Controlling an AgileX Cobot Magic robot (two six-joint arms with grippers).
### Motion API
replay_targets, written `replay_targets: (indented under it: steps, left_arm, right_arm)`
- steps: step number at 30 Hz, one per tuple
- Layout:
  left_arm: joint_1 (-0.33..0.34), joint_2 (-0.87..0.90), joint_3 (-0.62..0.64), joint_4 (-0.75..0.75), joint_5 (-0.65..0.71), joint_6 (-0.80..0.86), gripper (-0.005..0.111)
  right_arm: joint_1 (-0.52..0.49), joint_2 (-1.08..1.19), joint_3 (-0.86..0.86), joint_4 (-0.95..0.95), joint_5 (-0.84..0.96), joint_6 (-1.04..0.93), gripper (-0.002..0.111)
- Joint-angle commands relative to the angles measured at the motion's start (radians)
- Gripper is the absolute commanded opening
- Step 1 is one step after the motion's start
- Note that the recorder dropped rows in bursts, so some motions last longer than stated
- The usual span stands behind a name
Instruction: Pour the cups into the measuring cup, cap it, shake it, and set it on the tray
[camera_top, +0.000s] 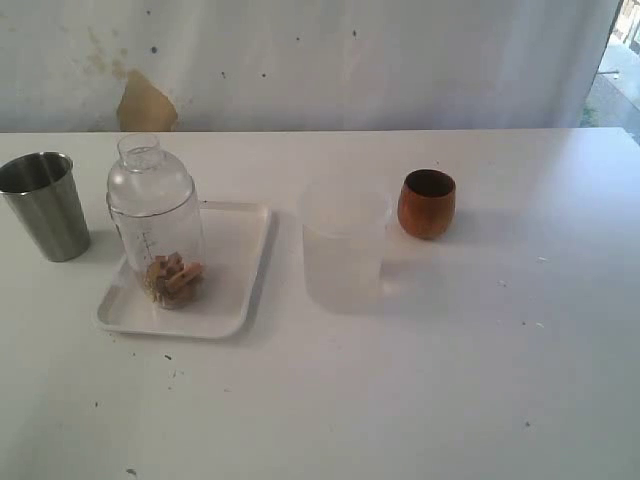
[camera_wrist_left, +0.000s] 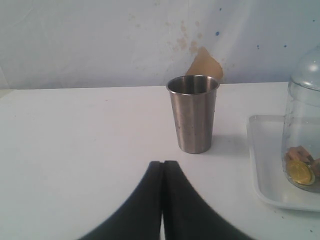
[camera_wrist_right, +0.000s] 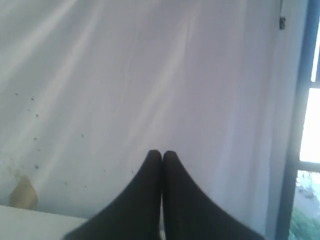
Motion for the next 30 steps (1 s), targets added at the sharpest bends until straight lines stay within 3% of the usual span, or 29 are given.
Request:
replay_targets:
  steps: [1, 9, 14, 24, 30]
  left_arm:
    - [-0.003, -0.004, 0.005, -0.008, -0.002, -0.003, 0.0]
    - [-0.003, -0.004, 0.005, -0.008, -0.002, -0.003, 0.0]
    - [-0.003, -0.004, 0.005, -0.008, -0.002, -0.003, 0.0]
    - [-0.003, -0.004, 0.005, -0.008, -0.002, -0.003, 0.0]
    - [-0.003, -0.004, 0.005, -0.008, -0.002, -0.003, 0.0]
  right_arm:
    - [-0.077, -0.043, 0.121, 0.068, -0.021, -0.078, 0.0]
    - [-0.089, -0.172, 0.335, 0.071, -0.05, -0.105, 0.0]
    - [-0.089, -0.172, 0.443, 0.071, -0.173, -0.146, 0.0]
    - [-0.089, -0.172, 0.443, 0.071, 0.172, -0.15, 0.0]
    - [-0.089, -0.172, 0.443, 0.066, 0.248, -0.11, 0.0]
